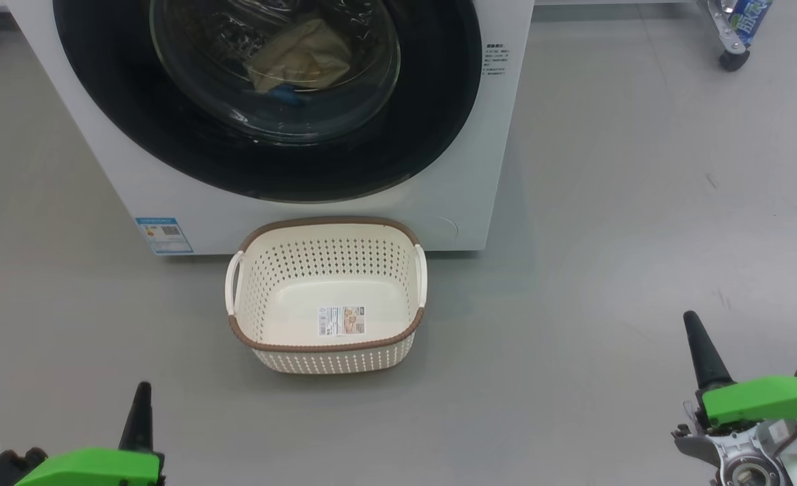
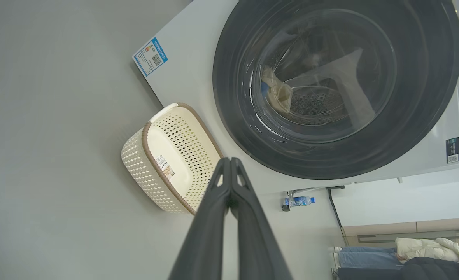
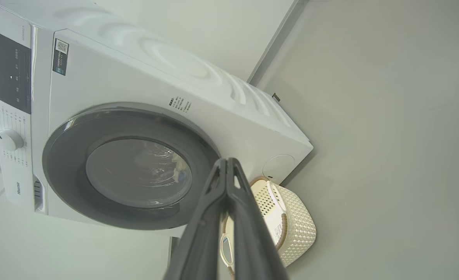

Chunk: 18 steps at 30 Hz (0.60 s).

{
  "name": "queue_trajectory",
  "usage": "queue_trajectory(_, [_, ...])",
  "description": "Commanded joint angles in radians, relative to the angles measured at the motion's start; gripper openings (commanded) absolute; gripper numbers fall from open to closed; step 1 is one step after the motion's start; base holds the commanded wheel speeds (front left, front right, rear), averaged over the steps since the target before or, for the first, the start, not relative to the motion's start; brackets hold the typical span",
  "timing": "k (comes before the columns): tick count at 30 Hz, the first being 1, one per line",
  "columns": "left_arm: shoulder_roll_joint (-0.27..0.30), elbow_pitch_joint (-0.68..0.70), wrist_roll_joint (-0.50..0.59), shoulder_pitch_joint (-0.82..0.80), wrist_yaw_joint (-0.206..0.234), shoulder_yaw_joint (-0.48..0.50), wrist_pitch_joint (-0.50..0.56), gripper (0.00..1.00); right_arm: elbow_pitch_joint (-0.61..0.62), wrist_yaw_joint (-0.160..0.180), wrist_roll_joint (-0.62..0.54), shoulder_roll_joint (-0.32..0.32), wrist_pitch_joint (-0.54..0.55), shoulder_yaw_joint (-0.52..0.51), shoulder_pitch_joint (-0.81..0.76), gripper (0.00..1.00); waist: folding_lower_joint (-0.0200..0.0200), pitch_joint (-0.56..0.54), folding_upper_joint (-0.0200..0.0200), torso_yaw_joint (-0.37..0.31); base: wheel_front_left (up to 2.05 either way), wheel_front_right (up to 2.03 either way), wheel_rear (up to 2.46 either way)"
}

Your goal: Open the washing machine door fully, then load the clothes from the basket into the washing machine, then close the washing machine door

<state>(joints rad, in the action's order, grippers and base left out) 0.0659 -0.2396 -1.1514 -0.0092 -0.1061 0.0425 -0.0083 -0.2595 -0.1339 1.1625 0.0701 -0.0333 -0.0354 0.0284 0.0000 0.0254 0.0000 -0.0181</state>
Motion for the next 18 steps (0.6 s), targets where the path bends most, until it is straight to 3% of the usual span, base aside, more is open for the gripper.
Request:
queue_trajectory(1, [0.006, 0.027, -0.025, -0.053, -0.009, 0.032, 0.007, 0.00, 0.028, 0.002, 0.027, 0.010, 0.007, 0.004, 0.057, 0.00, 0.0000, -0.001, 0.0000, 0.001, 0.00, 0.00, 0.00])
queue_trajectory(18, [-0.003, 0.013, -0.212, -0.073, -0.016, 0.049, 0.056, 0.00, 0.023, 0.003, 0.218, 0.006, 0.057, -0.019, 0.066, 0.00, 0.0000, -0.010, 0.0000, 0.008, 0.00, 0.00, 0.00])
